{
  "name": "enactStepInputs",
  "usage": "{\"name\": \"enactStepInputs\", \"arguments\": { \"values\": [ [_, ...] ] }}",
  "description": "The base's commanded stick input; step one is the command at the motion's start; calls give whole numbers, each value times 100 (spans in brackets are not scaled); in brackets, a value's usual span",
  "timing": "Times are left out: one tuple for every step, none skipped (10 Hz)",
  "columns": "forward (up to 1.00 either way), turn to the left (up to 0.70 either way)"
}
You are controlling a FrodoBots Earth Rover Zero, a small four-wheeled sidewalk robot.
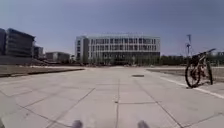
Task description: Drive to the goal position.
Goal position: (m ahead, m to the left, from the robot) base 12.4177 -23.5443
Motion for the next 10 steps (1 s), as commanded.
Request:
{"name": "enactStepInputs", "arguments": {
  "values": [
    [85, -3],
    [85, -32],
    [85, -33],
    [85, -3],
    [85, 0],
    [85, 0],
    [85, 0],
    [85, 0],
    [85, 0],
    [85, -21]
  ]
}}
